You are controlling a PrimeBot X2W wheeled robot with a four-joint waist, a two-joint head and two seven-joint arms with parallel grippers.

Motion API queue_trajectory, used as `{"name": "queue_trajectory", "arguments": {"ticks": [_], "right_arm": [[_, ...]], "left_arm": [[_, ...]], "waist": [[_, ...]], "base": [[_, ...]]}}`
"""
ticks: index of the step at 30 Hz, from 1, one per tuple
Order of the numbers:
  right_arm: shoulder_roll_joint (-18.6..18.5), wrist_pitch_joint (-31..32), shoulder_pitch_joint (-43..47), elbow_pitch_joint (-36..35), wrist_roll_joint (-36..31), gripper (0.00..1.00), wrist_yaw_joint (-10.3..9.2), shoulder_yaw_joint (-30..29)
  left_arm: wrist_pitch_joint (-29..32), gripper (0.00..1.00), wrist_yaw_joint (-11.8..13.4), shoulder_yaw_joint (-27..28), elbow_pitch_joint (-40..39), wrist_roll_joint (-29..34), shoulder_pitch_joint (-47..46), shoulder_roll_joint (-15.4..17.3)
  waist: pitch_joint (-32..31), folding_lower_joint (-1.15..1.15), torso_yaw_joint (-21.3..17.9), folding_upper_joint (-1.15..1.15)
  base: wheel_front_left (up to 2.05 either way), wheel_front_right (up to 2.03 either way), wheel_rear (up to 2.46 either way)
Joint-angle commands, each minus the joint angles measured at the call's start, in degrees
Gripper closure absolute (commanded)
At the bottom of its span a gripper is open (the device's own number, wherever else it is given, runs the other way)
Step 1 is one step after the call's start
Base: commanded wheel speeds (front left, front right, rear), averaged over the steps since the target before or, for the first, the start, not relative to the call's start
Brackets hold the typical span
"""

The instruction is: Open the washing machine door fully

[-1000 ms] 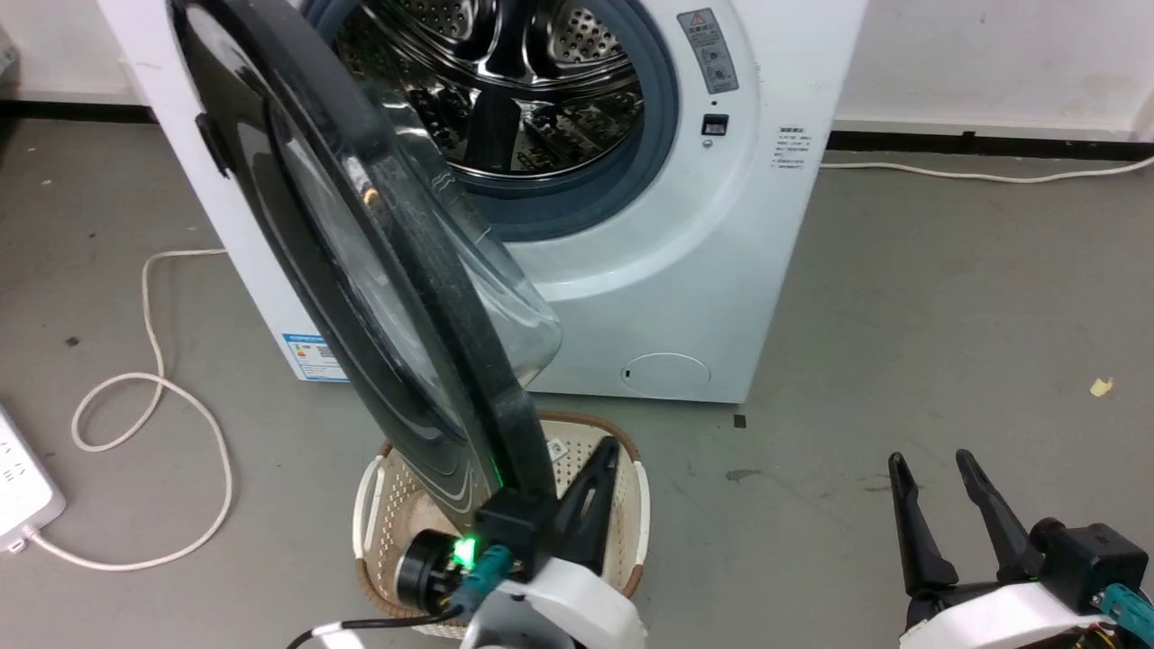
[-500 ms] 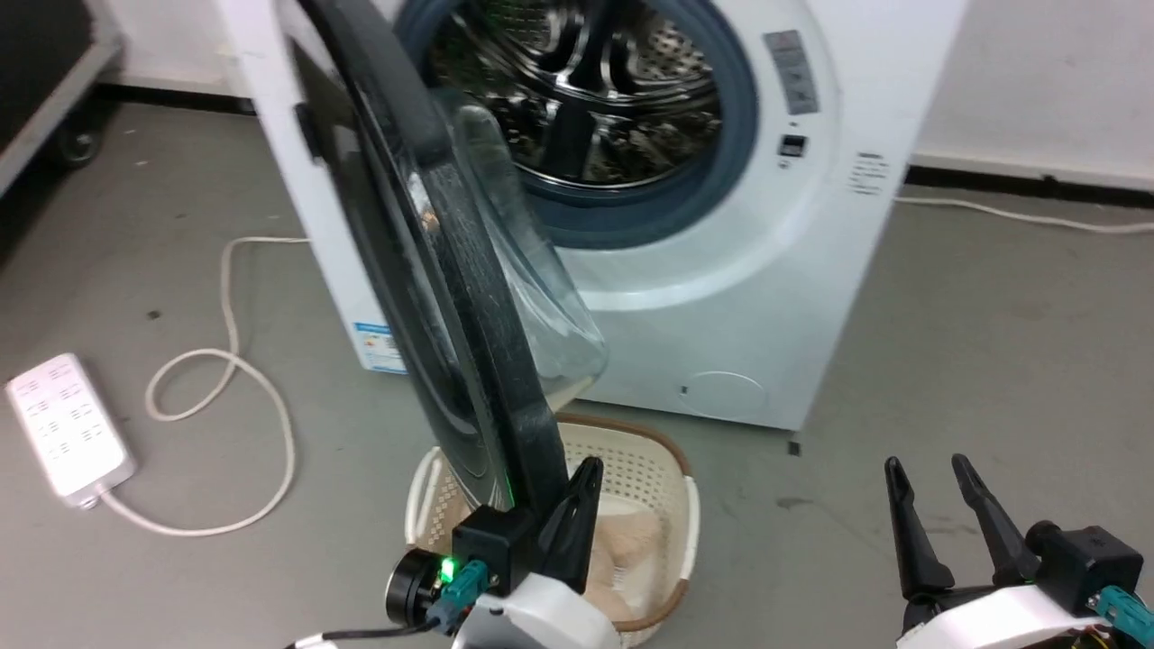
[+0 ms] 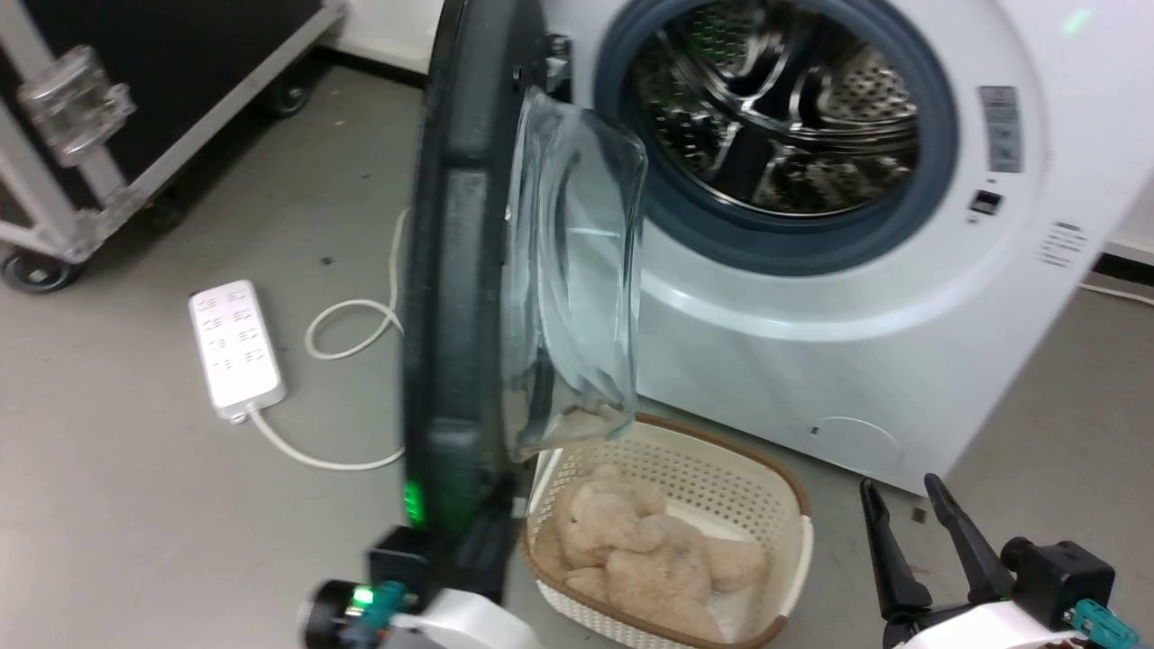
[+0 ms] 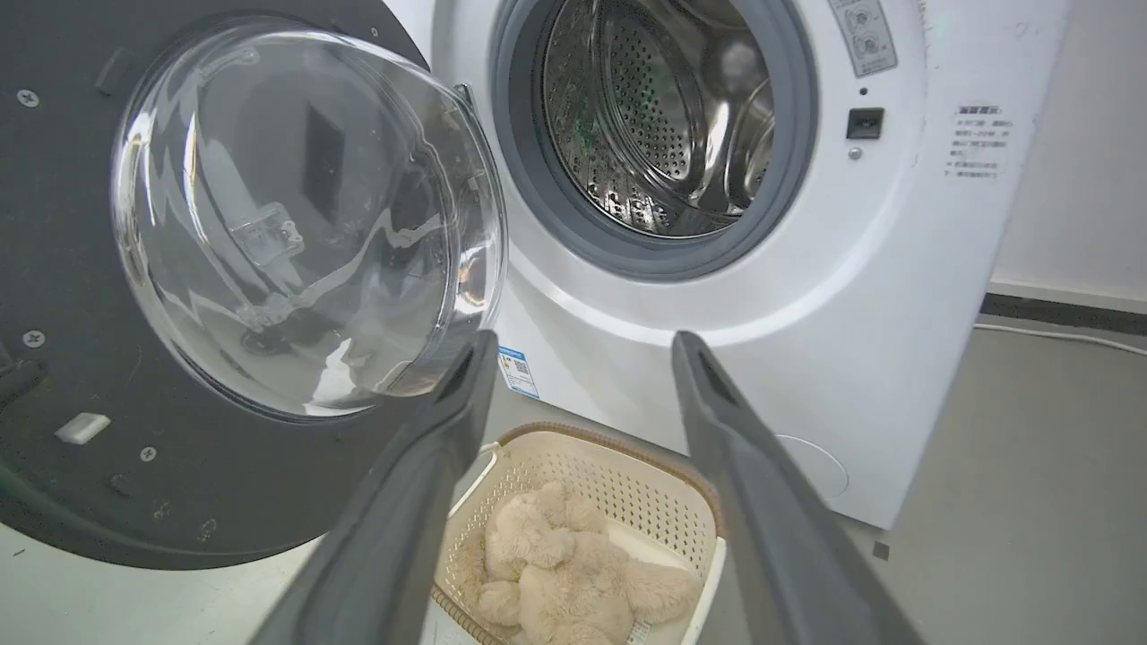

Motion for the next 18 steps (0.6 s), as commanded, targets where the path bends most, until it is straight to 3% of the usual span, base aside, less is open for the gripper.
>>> {"name": "queue_trajectory", "arguments": {"ticks": [1, 10, 11, 18], "right_arm": [[0.13, -0.12, 0.14, -0.01, -0.04, 0.0, 0.03, 0.31], [0.13, 1.16, -1.11, -1.44, -1.48, 0.0, 0.03, 0.95], [0.13, 1.98, -1.71, -2.35, -2.3, 0.0, 0.03, 0.93], [0.05, 3.22, -2.78, -3.93, -3.79, 0.0, 0.03, 0.73]], "left_arm": [[0.07, 1.0, 0.75, 1.59, -0.41, -0.43, 0.15, 1.44], [1.33, 1.0, 1.91, 11.59, -0.41, -4.33, -3.09, 8.71], [2.36, 1.0, 1.83, 15.88, 1.15, -5.96, -5.22, 12.55], [3.63, 1.0, 0.52, 24.55, 6.92, -10.51, -11.38, 19.64]], "waist": [[0.48, 0.0, 1.77, 0.0], [4.86, 0.0, 1.94, 0.0], [7.14, 0.0, 1.24, 0.0], [11.51, 0.0, -0.42, 0.0]], "base": [[0.0, 0.0, 0.0], [0.0, 0.0, 0.0], [0.0, 0.0, 0.0], [0.0, 0.0, 0.0]]}}
